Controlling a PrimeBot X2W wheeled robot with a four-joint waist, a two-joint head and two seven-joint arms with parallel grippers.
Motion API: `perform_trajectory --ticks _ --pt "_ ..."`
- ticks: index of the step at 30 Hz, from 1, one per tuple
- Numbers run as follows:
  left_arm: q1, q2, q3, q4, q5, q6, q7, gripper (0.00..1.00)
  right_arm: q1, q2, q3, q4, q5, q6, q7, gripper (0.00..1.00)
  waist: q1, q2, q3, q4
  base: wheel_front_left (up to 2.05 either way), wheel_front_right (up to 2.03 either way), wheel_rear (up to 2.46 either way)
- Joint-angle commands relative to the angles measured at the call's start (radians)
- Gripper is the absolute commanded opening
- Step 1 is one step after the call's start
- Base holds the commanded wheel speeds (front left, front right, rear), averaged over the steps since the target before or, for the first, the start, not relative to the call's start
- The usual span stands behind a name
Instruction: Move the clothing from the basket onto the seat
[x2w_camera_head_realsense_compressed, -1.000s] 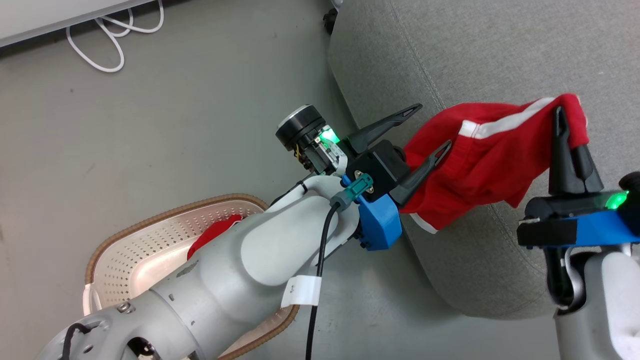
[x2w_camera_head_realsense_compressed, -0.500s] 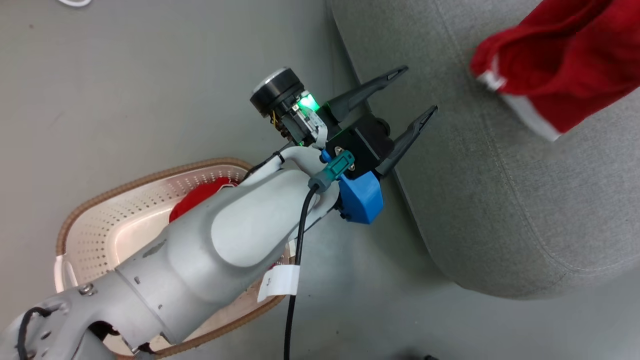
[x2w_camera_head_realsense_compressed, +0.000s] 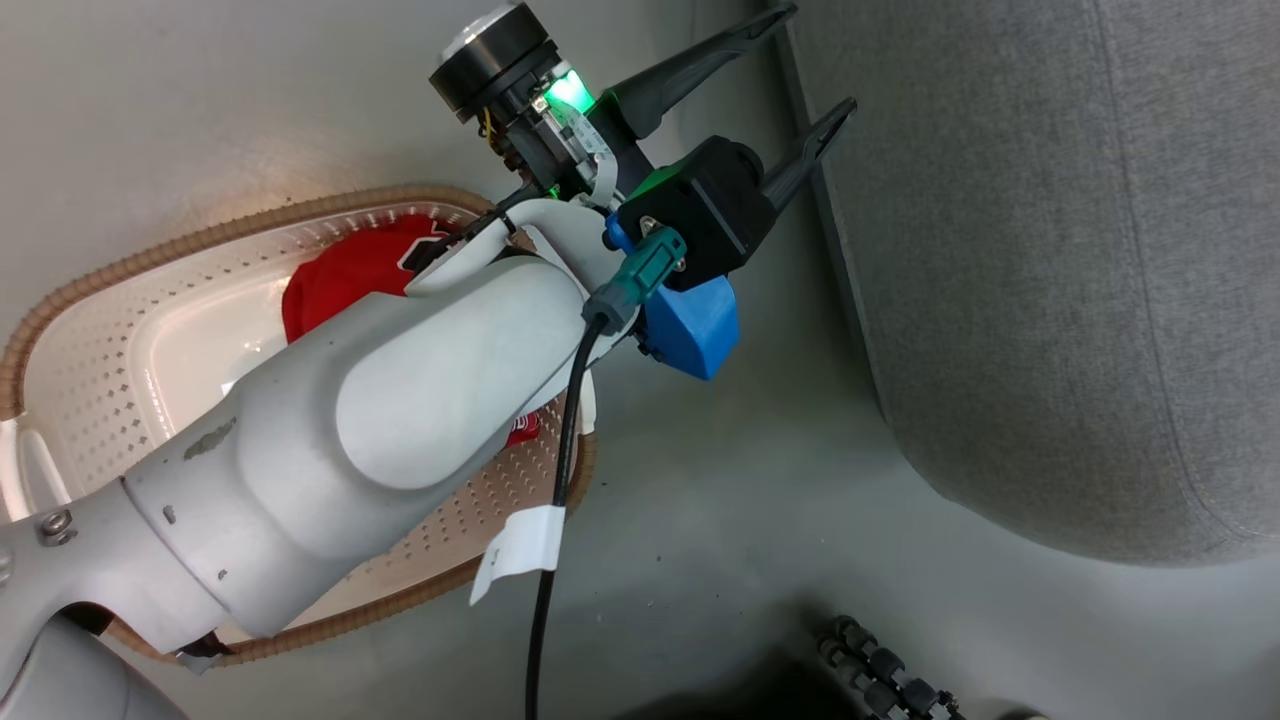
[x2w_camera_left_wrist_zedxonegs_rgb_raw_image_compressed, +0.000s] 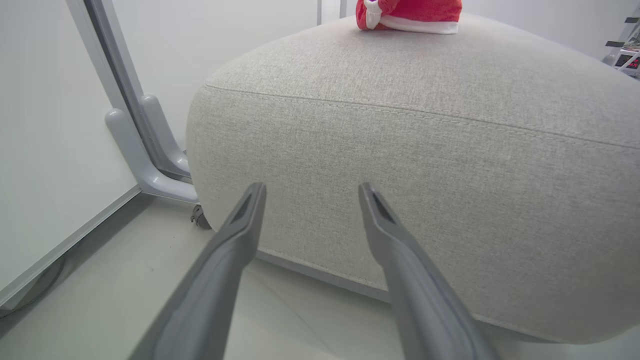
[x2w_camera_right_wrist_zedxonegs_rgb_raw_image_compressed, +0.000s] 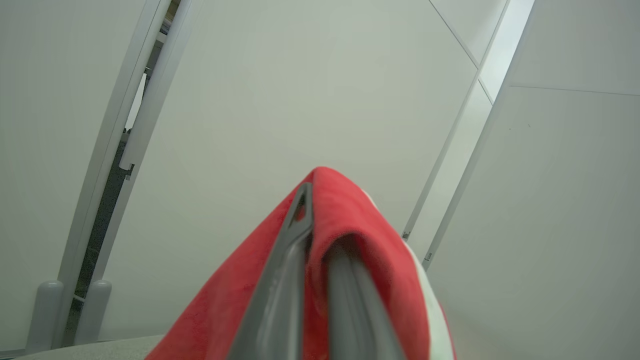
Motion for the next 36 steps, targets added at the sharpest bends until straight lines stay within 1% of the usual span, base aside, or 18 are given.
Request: perform_trajectory --ticks 1,4,10,15,19,21,22,23,27,36 --pt "-0.018 0.008 0.002 -0.015 0.008 0.009 0.004 1.00 -0.007 0.000 -0.009 0.032 0.002 0.000 -0.003 0.00 -0.0001 0.0000 0.043 -0.001 0.00 0.00 0.00" --pt "-0.022 0.016 -0.003 -0.035 0.013 0.015 0.013 1.00 0.015 0.022 -0.007 0.095 -0.009 0.000 -0.003 0.00 -0.0001 0.0000 0.061 -0.003 0.00 0.00 0.00" --pt "-0.025 0.013 -0.014 -0.056 0.016 0.017 0.023 1.00 0.072 0.092 -0.013 0.200 -0.033 0.000 -0.003 0.00 -0.0001 0.0000 0.069 -0.001 0.00 0.00 0.00" --pt "-0.028 0.023 -0.017 -0.067 0.015 0.019 0.028 1.00 0.104 0.157 0.009 0.284 -0.057 0.000 -0.003 0.00 -0.0001 0.0000 0.069 -0.006 0.00 0.00 0.00" --pt "-0.028 0.027 -0.020 -0.070 0.013 0.018 0.029 1.00 0.105 0.181 0.016 0.354 -0.056 0.000 -0.003 0.00 -0.0001 0.0000 0.067 -0.003 0.00 0.00 0.00" --pt "-0.024 0.027 -0.022 -0.069 0.011 0.018 0.027 1.00 0.102 0.184 0.022 0.386 -0.054 0.000 -0.003 0.00 -0.0001 0.0000 0.062 -0.001 0.00 0.00 0.00" --pt "-0.022 0.027 -0.023 -0.068 0.009 0.019 0.024 1.00 0.102 0.182 0.025 0.394 -0.053 0.000 -0.003 0.38 -0.0001 0.0000 0.057 0.000 0.00 0.00 0.00" --pt "-0.018 0.026 -0.024 -0.066 0.009 0.021 0.020 1.00 0.103 0.182 0.024 0.399 -0.051 0.000 -0.003 1.00 -0.0001 0.0000 0.050 0.000 0.00 0.00 0.00" --pt "-0.002 0.016 -0.024 -0.055 -0.001 0.024 -0.002 1.00 0.155 0.188 0.021 0.370 -0.054 0.000 -0.003 1.00 -0.0001 0.0000 0.008 0.004 0.00 0.00 0.00" --pt "0.074 -0.022 -0.001 0.010 -0.045 0.039 -0.078 1.00 0.390 0.220 0.001 0.220 -0.067 0.000 -0.003 1.00 -0.0001 0.0000 -0.159 0.033 0.00 0.00 0.00"
